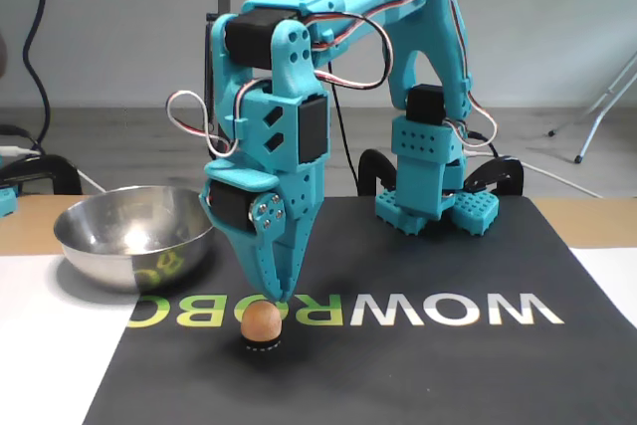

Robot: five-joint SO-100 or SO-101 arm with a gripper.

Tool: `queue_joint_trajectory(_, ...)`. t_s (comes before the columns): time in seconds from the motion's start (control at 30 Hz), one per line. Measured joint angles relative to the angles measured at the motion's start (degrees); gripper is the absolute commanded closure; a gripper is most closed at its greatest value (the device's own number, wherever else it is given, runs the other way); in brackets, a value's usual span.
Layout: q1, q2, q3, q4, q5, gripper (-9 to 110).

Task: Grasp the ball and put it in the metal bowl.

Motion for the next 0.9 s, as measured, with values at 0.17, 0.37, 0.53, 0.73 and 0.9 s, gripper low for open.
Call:
queue_joint_trajectory(0.17,0.0,0.0,0.0,0.0,0.0,96)
queue_joint_trajectory(0.37,0.4,0.0,0.0,0.1,0.0,76)
queue_joint_trajectory(0.53,0.4,0.0,0.0,0.4,0.0,75)
queue_joint_trajectory(0.73,0.4,0.0,0.0,0.4,0.0,75)
queue_joint_trajectory(0.9,0.4,0.0,0.0,0.4,0.0,75)
